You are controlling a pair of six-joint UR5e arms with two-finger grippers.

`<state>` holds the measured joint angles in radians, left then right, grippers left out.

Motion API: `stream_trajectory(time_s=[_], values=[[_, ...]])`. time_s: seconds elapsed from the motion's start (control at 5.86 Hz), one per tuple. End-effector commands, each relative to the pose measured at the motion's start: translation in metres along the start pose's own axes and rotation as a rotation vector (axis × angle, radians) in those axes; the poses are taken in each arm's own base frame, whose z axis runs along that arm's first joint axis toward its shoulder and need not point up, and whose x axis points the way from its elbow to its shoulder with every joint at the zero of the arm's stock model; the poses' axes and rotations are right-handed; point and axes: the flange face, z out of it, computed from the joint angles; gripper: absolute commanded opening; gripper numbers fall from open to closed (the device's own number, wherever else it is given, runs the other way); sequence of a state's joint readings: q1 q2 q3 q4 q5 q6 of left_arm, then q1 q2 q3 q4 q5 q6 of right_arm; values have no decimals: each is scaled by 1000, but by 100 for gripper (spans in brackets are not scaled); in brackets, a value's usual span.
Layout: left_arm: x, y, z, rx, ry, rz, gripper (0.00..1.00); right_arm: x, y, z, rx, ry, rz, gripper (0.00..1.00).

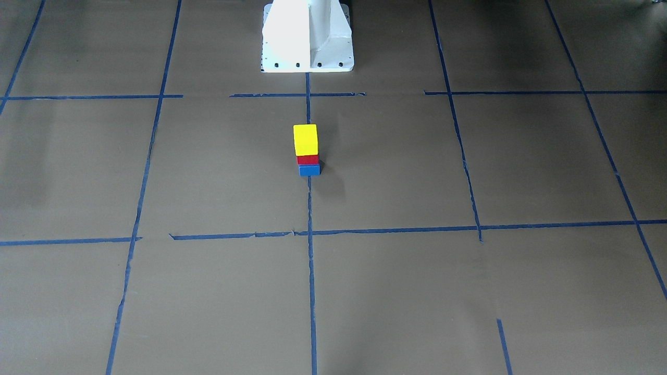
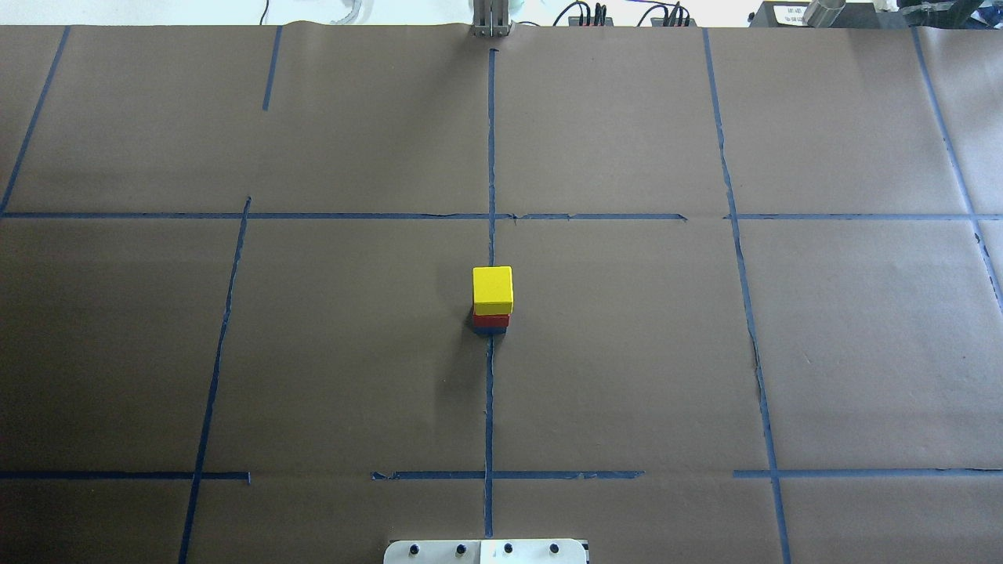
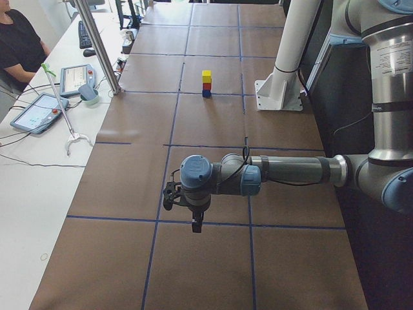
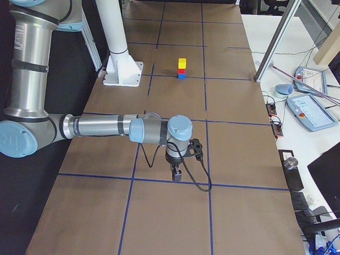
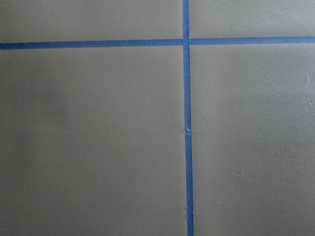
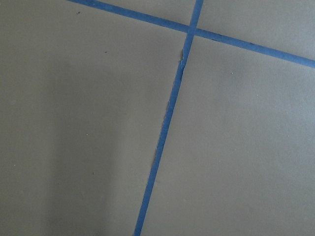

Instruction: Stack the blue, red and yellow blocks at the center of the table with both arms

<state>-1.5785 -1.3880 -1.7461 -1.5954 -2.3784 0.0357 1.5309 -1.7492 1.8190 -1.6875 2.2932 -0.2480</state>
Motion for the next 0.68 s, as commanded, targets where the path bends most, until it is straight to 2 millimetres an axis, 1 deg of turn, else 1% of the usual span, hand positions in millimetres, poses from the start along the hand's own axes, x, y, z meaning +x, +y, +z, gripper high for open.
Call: stream_trajectory(time_s=[0.0,0.17,0.34,0.51], values=[[0,0,-1,2,-2,14,100,3,-1,3,-5,-1,4,100],[4,1,-4,15,0,33,100,2,-2,2,-2,1,1,100],[-1,3,2,12,5,29,100,1,-3,0,0,2,-1,100],[-3,6,3,11,2,26,100,2,-3,1,-1,1,1,100]])
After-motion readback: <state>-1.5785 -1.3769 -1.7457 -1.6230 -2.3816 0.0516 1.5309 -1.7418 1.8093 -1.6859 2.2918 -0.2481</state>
